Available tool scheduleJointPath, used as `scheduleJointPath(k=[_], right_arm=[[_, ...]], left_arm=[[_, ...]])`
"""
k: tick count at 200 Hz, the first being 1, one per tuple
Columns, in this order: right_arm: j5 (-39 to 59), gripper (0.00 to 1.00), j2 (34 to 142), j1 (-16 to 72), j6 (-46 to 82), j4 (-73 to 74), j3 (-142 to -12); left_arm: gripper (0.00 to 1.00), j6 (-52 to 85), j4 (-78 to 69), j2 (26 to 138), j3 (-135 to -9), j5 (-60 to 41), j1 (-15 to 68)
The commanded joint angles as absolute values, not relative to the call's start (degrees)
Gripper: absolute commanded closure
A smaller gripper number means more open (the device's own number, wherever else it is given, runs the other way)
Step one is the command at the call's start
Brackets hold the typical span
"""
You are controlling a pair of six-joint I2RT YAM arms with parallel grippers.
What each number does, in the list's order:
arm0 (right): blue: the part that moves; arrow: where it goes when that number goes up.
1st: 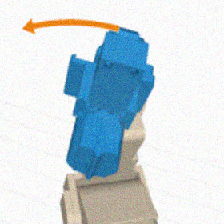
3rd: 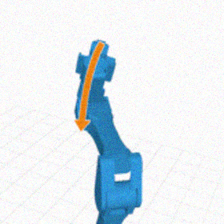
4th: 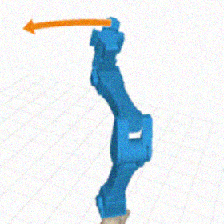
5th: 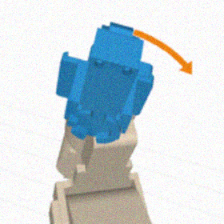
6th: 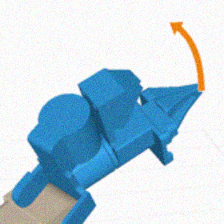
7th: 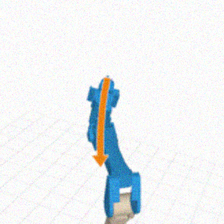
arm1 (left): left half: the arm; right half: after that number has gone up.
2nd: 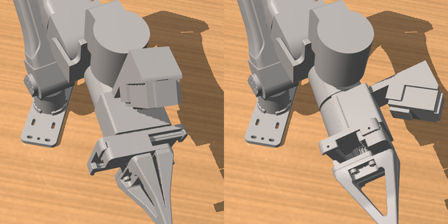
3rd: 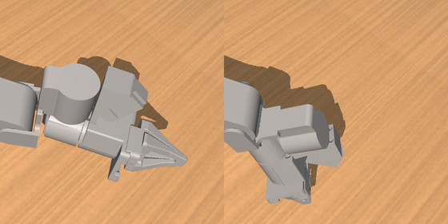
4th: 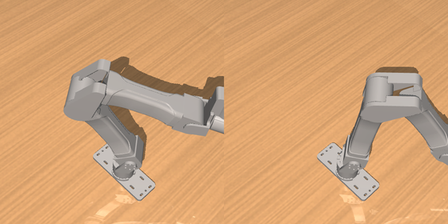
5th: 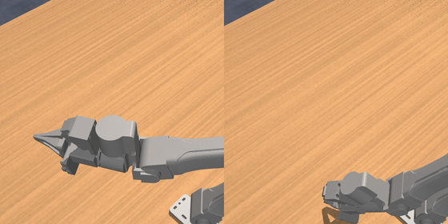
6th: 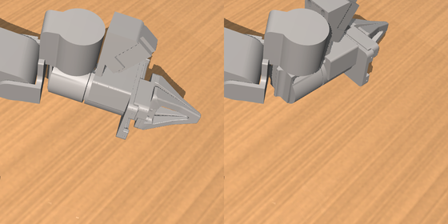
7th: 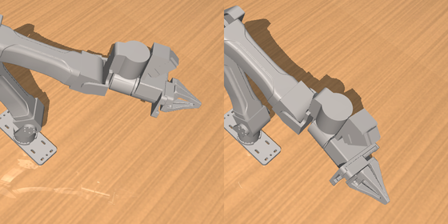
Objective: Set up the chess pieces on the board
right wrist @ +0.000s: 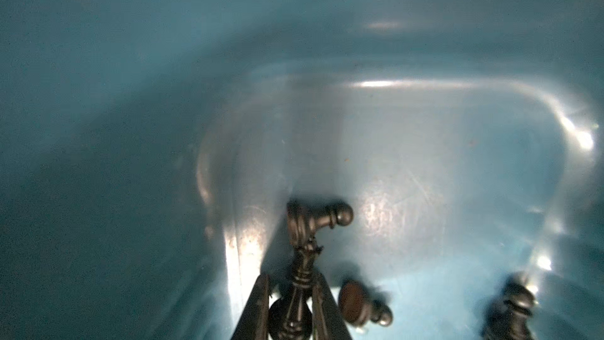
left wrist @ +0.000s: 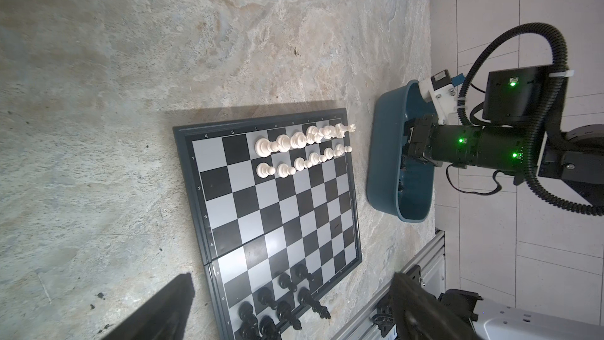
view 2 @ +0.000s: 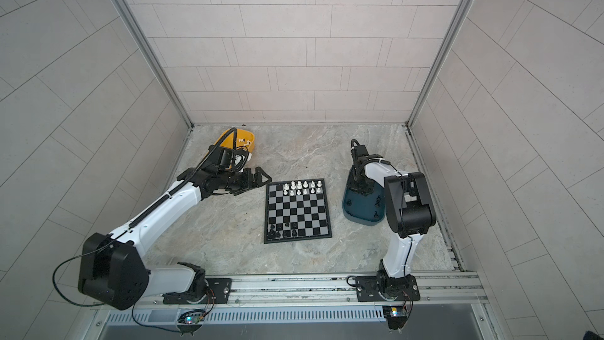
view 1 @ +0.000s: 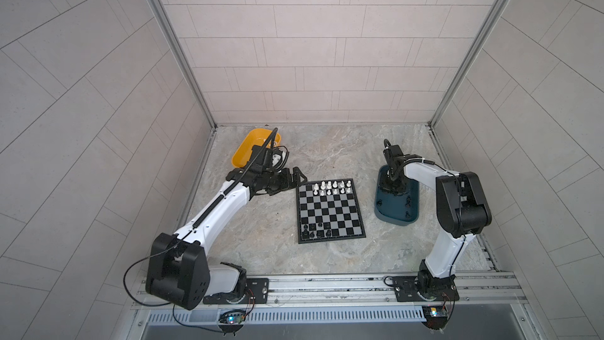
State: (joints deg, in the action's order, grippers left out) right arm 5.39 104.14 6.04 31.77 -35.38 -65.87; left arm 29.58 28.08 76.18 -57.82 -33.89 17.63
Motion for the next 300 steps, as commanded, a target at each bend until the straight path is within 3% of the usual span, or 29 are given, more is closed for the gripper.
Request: scheduleJointPath(k=[1, 63, 200, 252, 300], right_arm=[[5.7, 0.78, 104.2, 6.1, 31.4, -37.2, -63.4], [5.4, 0.67, 103.0, 6.4, 31.5, -37.1, -61.5], [5.3, 0.83, 103.0, 6.4, 31.1, -35.0, -61.1], [2.8, 0.86, 87.5, 7.2, 29.6, -30.8, -57.8], [-0.3, 0.86, 70.6, 17.0, 19.9, -22.6, -54.1]], left_arm=[[0.00, 30.2, 28.1, 75.1, -58.4, -34.6, 17.3], [0.00, 30.5, 27.3, 74.9, -57.6, -34.1, 17.4], [0.00, 30.8, 27.7, 75.2, -58.6, -34.3, 17.3], [0.01, 32.4, 28.7, 77.0, -60.7, -36.2, 17.3], [0.03, 34.3, 26.5, 78.4, -63.5, -39.5, 17.3]])
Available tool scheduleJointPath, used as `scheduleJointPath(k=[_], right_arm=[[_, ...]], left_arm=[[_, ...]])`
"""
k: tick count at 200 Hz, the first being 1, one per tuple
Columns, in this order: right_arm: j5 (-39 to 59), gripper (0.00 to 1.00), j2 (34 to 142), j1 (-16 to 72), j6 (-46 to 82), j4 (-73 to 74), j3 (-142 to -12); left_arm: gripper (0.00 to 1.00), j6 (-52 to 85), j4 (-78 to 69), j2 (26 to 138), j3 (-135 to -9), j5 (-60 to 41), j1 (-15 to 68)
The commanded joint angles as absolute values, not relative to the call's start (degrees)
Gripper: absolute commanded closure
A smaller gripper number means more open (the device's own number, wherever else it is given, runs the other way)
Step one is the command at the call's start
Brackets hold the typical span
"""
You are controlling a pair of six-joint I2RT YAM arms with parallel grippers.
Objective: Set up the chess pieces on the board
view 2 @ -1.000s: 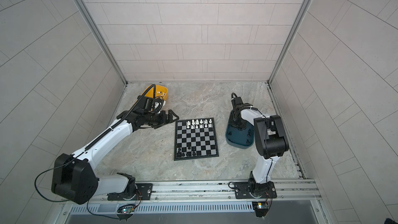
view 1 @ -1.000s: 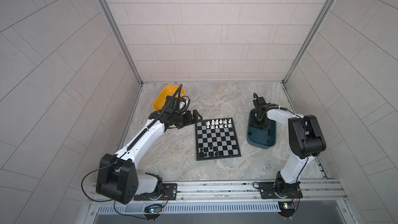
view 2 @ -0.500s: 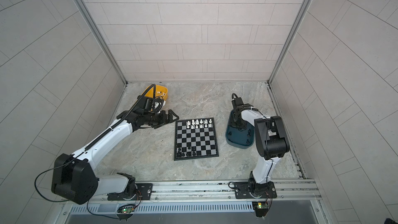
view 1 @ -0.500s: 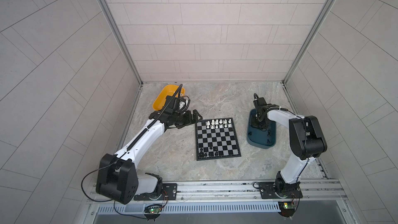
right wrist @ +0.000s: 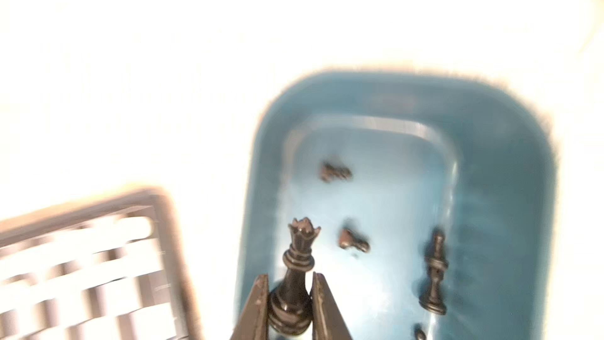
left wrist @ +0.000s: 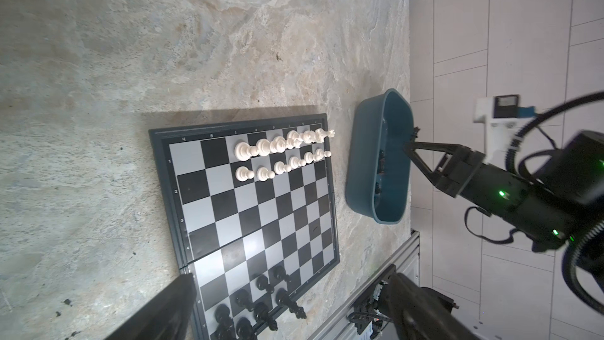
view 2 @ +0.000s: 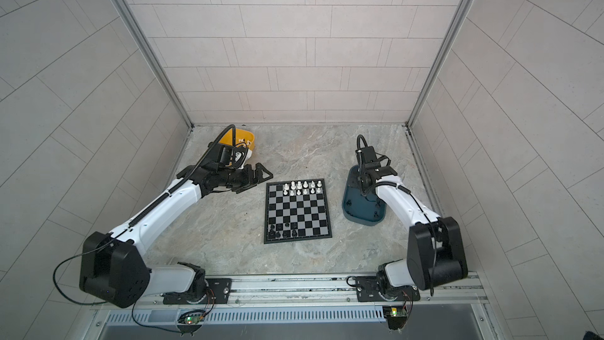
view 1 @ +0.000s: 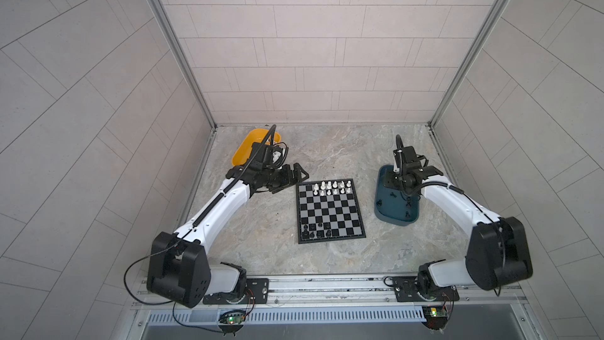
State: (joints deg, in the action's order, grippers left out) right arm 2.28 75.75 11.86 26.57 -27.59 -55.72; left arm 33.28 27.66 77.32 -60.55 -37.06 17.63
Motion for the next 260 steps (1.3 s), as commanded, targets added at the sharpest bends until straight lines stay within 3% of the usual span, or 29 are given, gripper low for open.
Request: scheduleJointPath(k=[1, 41, 110, 180, 234, 260], right_arm=[[-0.2, 0.86, 70.3, 17.4, 19.5, -22.3, -54.0], [6.5, 0.88, 68.0, 31.5, 0.8, -0.7, -46.6], [23.8, 0.90, 72.5, 36.7, -19.4, 7.6, -44.1], [27.7, 0.90, 71.8, 37.3, -21.2, 8.3, -43.0], [27.4, 0.90, 71.9, 37.4, -20.9, 8.7, -42.8], [26.8, 0.90, 72.0, 37.4, -20.6, 9.3, -42.6]], left_arm=[[0.03, 34.3, 26.5, 78.5, -63.6, -39.6, 17.4], [0.05, 32.4, 26.9, 79.9, -66.6, -41.1, 17.4], [0.12, 29.5, 27.4, 81.2, -68.1, -45.1, 19.3], [0.25, 25.2, 31.2, 87.4, -73.1, -47.9, 27.1], [0.47, 24.8, 33.2, 89.5, -74.9, -48.2, 29.4], [0.49, 24.8, 33.7, 89.1, -74.0, -47.8, 29.6]])
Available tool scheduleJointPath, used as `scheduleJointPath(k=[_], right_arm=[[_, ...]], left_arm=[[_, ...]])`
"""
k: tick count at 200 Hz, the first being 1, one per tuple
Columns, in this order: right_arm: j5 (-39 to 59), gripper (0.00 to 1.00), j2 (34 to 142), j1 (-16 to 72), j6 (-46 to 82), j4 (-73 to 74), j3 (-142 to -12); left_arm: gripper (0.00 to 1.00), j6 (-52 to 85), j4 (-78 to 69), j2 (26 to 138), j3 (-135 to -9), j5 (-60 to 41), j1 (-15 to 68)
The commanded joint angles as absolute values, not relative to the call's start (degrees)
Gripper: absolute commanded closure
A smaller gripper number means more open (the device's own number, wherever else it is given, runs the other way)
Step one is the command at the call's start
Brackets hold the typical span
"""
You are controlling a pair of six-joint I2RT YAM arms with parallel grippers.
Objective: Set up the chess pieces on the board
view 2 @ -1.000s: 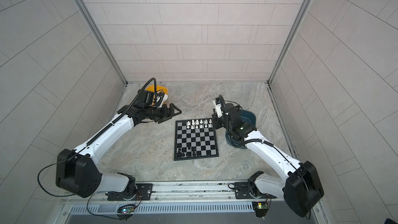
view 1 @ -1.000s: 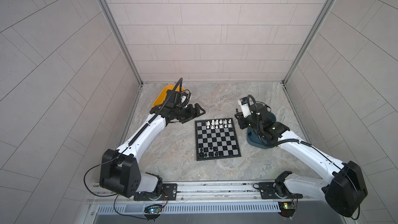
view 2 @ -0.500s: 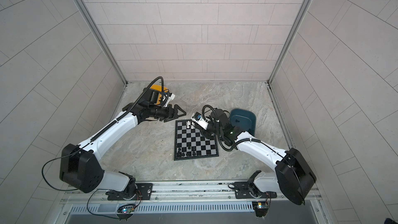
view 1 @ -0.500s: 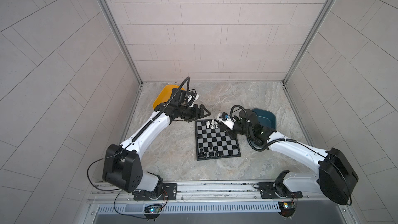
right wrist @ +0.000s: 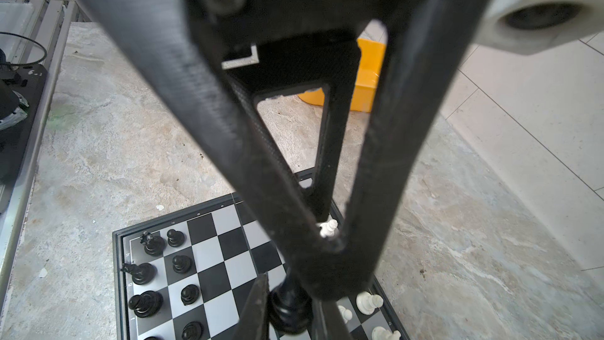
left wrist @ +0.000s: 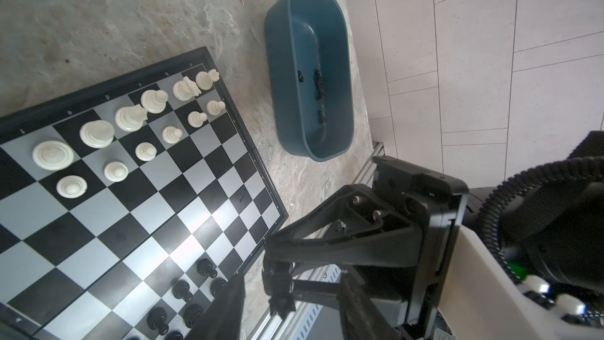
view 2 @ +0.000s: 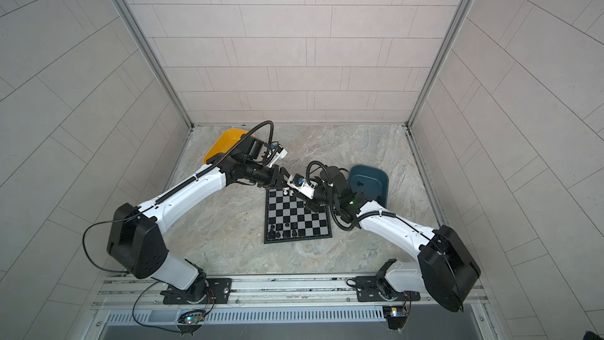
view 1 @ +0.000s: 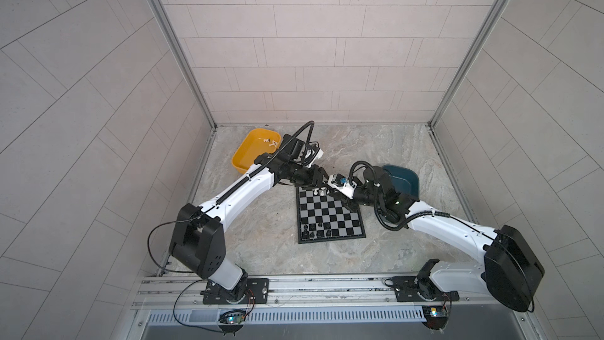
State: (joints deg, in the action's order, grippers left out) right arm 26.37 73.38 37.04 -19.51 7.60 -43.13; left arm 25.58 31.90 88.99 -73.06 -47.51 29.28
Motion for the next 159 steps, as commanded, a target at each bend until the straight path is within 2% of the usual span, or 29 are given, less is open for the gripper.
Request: scheduleJointPath(k=[1, 50, 91, 159], right_arm=[[26.8, 0.90, 72.0, 37.4, -20.6, 9.3, -42.6], [26.8, 0.90, 72.2, 37.4, -20.5, 9.4, -42.7], [26.8, 0.91, 72.3, 37.4, -20.4, 9.1, -42.9], [27.3, 0.91, 71.8, 37.4, -20.2, 8.6, -43.0]], left_arm=[[0.49, 24.8, 33.7, 89.0, -74.1, -47.8, 29.6], [0.57, 25.1, 34.1, 89.5, -74.4, -47.6, 29.7], [0.71, 25.7, 34.1, 90.3, -74.9, -47.9, 29.9], [0.87, 26.9, 34.0, 91.3, -75.2, -50.3, 30.1]])
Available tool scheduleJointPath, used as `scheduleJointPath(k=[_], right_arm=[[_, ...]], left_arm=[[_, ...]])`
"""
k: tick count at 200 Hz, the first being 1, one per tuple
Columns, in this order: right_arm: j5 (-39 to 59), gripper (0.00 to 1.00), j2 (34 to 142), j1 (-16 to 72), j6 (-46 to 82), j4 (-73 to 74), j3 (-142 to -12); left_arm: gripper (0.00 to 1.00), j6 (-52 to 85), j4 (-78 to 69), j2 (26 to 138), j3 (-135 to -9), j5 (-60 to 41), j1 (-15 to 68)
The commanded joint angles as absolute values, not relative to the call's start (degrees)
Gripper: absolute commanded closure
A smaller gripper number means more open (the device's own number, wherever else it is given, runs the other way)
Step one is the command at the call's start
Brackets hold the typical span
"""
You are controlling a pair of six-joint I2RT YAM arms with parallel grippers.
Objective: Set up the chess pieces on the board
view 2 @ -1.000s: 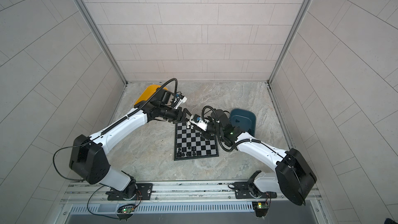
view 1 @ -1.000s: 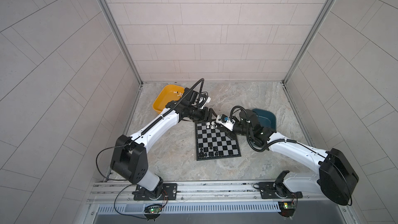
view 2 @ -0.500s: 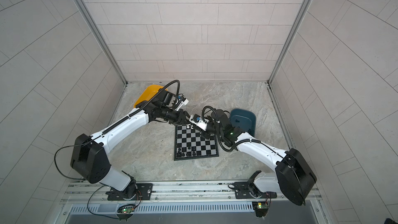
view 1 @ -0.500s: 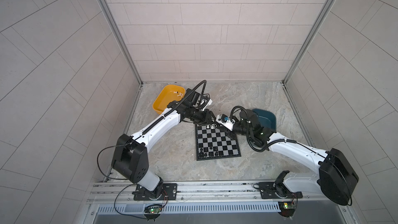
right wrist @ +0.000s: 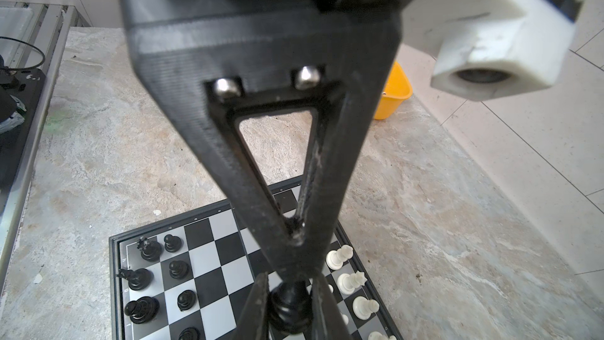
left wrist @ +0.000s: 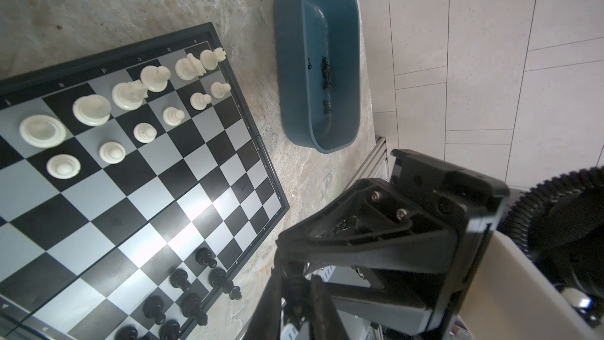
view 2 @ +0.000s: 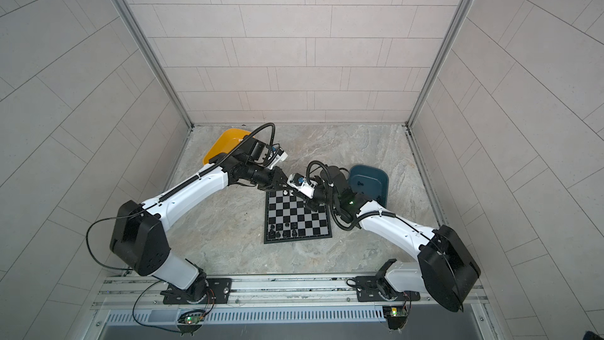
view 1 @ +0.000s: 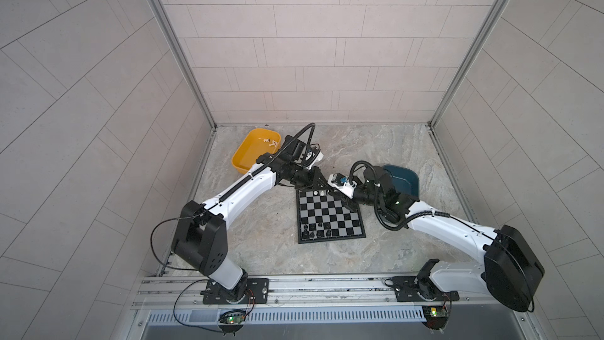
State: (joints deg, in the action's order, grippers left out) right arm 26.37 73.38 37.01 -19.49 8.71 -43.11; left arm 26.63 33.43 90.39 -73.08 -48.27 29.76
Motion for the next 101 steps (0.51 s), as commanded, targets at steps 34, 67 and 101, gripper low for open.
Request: scheduleJointPath(k=[34, 67, 101], right_arm=[[27.2, 0.88, 70.3, 37.4, -18.1, 8.4, -43.2], [21.1, 0.35, 64.3, 36.6, -8.3, 7.4, -43.5], [6.9, 0.01, 56.0, 33.6, 2.5, -3.6, -45.5]], left_arm=[[0.93, 27.1, 33.9, 91.1, -75.4, -49.9, 30.1], [0.98, 26.3, 35.2, 88.9, -74.9, -41.9, 30.3], [0.98, 20.3, 41.8, 86.5, -75.5, -29.7, 33.8]])
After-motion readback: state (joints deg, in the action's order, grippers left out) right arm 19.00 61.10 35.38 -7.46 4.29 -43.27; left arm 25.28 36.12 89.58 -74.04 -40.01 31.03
